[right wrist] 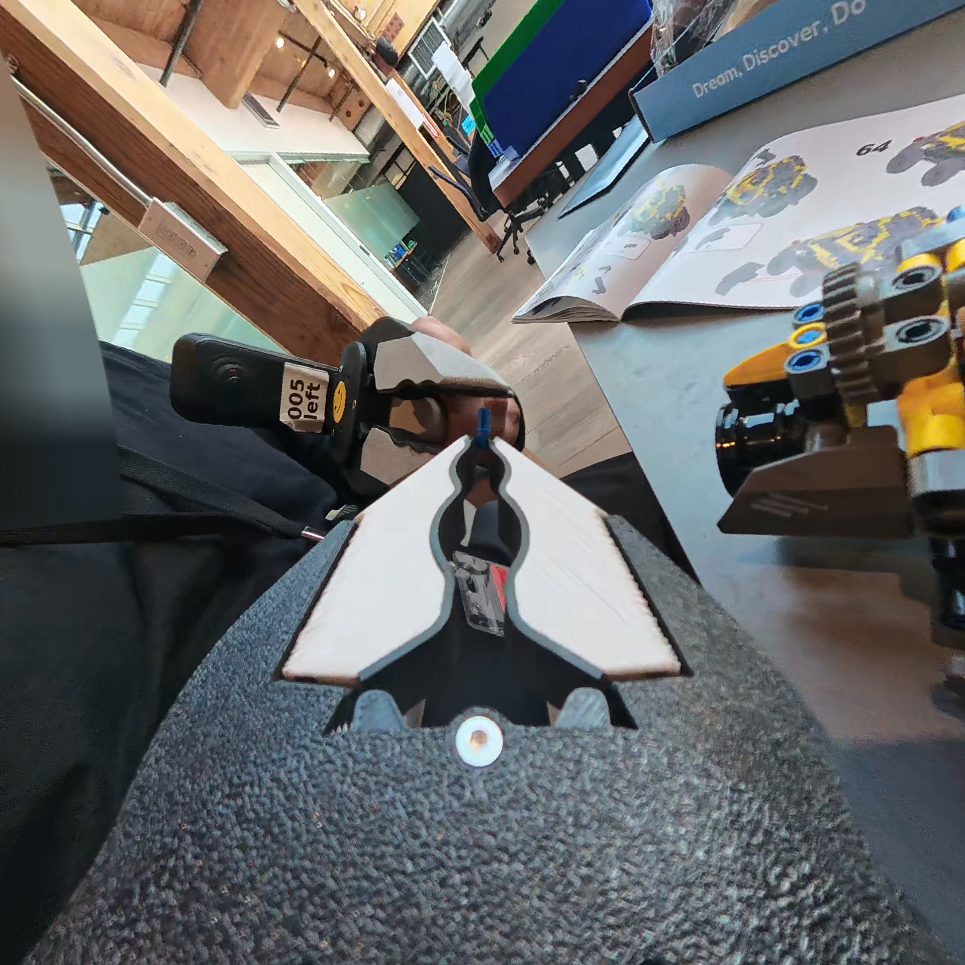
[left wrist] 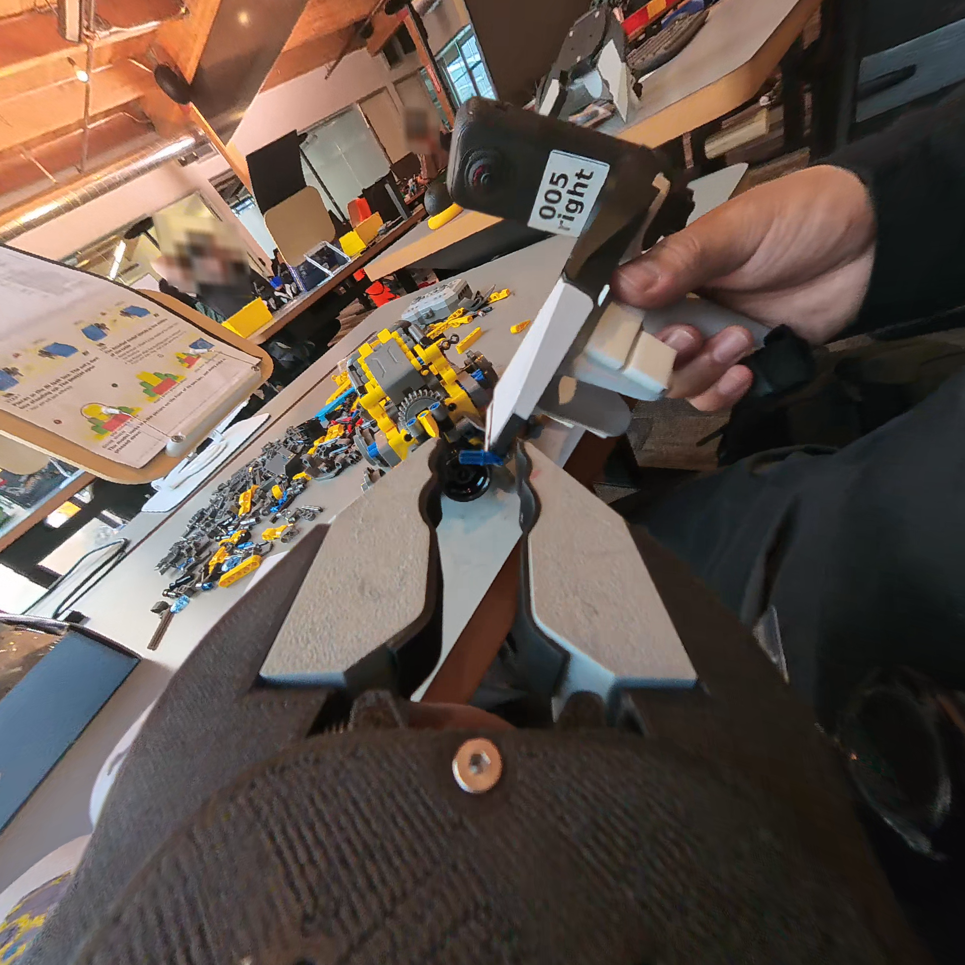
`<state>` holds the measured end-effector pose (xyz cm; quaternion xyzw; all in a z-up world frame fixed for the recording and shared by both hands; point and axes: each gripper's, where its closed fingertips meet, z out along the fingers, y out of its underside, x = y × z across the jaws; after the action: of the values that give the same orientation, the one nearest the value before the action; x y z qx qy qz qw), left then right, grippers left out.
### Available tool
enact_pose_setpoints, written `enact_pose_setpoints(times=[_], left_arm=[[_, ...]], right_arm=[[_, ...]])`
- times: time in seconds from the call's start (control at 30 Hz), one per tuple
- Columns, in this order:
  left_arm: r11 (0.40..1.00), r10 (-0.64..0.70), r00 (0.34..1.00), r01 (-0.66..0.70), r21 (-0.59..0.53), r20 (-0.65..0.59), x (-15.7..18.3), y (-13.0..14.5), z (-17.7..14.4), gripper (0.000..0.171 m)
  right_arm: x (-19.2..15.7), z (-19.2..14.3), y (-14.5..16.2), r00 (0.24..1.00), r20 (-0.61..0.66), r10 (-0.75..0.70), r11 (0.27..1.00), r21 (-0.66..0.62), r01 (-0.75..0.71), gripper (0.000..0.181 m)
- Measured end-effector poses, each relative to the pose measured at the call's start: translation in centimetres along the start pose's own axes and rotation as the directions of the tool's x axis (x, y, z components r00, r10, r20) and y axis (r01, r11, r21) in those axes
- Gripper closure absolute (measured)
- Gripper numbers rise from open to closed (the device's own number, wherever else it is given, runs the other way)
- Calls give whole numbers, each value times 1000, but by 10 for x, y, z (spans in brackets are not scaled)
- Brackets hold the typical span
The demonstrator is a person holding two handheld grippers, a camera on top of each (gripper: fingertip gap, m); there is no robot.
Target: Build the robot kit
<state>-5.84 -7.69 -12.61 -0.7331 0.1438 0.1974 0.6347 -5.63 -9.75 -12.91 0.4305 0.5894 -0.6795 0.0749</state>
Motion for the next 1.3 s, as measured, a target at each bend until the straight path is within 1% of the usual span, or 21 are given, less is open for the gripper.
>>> enact_pose_setpoints(times=[0.13, 0.2, 0.37, 0.47, 0.63, 0.77, 0.87, 1.1, 1.2, 1.3], left_arm=[[996, 90, 996, -90, 0, 20, 1, -1, -1, 155], [993, 118, 993, -118, 1, 27, 1, -1, -2, 154], [996, 87, 996, -87, 2, -9, 3, 2, -2, 153], [995, 97, 995, -97, 4, -21, 4, 2, -2, 152], [990, 143, 990, -143, -9, -11, 7, 2, -2, 153], [994, 108, 994, -108, -5, -3, 4, 1, -2, 150], [996, 90, 996, -90, -3, -15, 5, 2, -2, 151], [993, 114, 993, -114, -3, -19, 6, 1, -3, 157], [990, 140, 990, -141, -13, -29, 7, 3, -3, 158], [987, 155, 985, -158, -33, -80, 14, 8, -2, 159]], right_arm=[[-2, 2, -1, 999, 26, 19, 1000, -2, -19, 177], [-1, 3, 0, 999, 27, 24, 1000, -11, -24, 177], [-3, 6, 3, 998, 49, 45, 999, -31, -43, 178], [-3, 6, 7, 998, 46, 53, 998, -43, -51, 178], [0, 1, 6, 997, 42, 61, 998, -34, -60, 178], [0, 0, 6, 997, 41, 65, 998, -26, -64, 178], [-2, 0, 5, 996, 52, 66, 998, -20, -65, 178], [-4, 0, 4, 995, 66, 72, 997, -17, -71, 178], [-1, 0, 9, 999, 28, 43, 997, -67, -41, 178], [4, -3, 15, 998, -41, -46, 986, -163, 39, 176]])
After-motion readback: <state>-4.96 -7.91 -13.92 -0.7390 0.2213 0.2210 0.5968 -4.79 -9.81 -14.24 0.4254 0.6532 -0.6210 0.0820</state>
